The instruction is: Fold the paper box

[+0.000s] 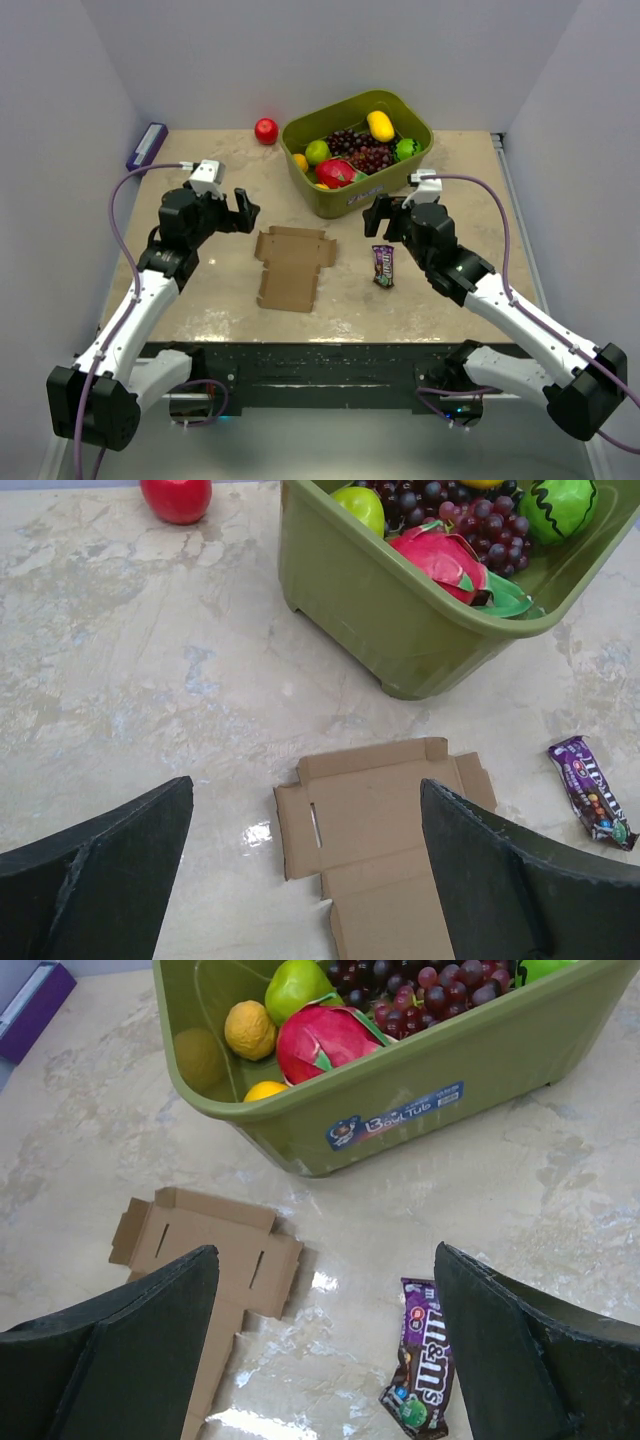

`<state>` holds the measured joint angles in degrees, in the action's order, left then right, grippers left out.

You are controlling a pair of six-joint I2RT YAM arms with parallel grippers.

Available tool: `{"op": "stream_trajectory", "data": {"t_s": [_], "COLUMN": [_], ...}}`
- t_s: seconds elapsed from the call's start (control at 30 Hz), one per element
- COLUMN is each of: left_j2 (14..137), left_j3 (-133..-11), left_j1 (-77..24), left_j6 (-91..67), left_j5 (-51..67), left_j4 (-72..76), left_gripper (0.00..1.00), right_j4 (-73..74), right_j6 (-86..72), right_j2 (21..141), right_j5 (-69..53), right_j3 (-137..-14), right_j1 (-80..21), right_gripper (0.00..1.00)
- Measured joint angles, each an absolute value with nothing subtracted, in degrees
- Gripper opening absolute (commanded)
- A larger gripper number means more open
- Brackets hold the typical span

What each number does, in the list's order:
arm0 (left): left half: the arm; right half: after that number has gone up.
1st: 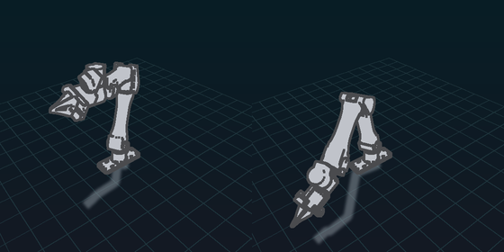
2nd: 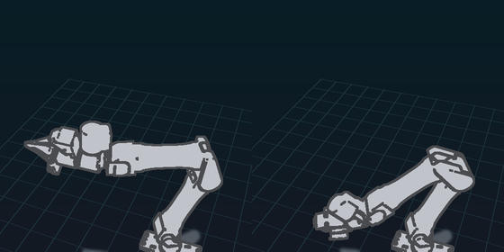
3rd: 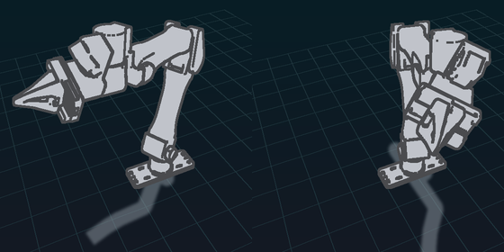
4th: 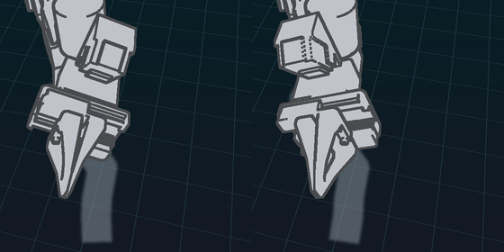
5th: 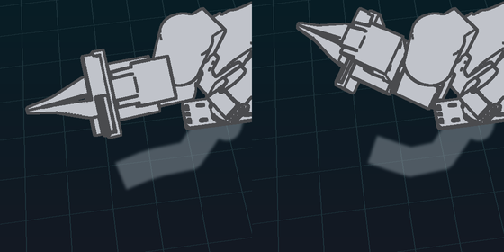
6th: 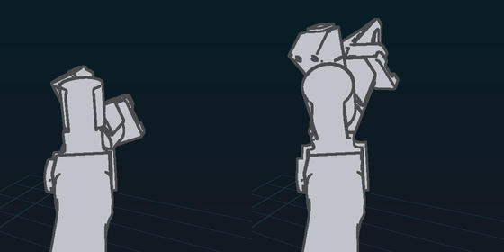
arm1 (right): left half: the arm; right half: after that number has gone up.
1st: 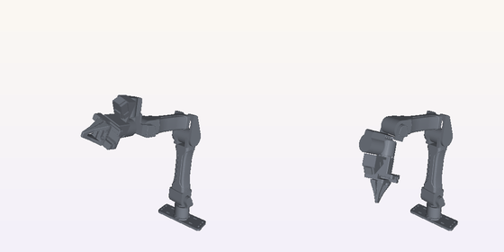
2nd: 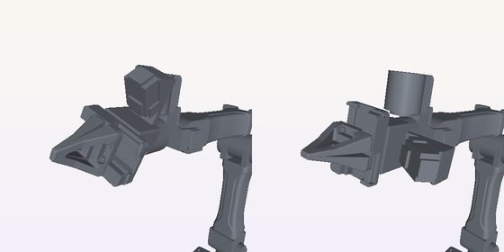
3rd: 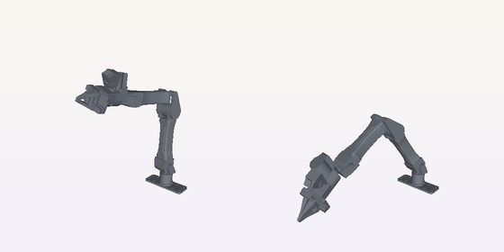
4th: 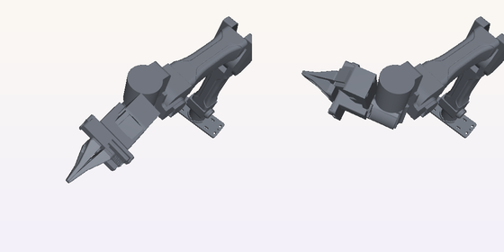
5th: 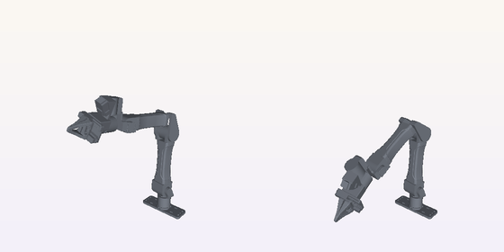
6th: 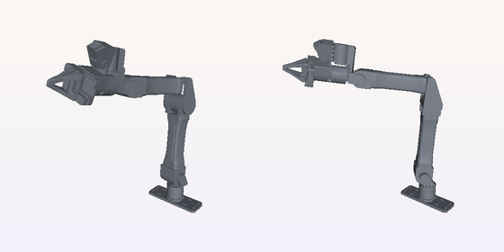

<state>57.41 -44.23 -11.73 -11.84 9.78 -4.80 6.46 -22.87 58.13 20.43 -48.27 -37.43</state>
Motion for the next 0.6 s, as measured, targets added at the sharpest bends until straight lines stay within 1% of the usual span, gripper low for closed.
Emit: {"op": "stream_trajectory", "data": {"t_s": [0.6], "left_j2": [56.5], "left_j3": [-44.2], "left_j1": [-11.7], "left_j6": [-12.0], "left_j5": [9.1], "left_j4": [-4.0], "left_gripper": [1.00], "right_j4": [6.4], "right_j6": [-23.0], "right_j2": [55.7], "right_j5": [17.9], "right_j3": [-47.4], "right_j1": [-37.4], "right_gripper": [0.89]}}
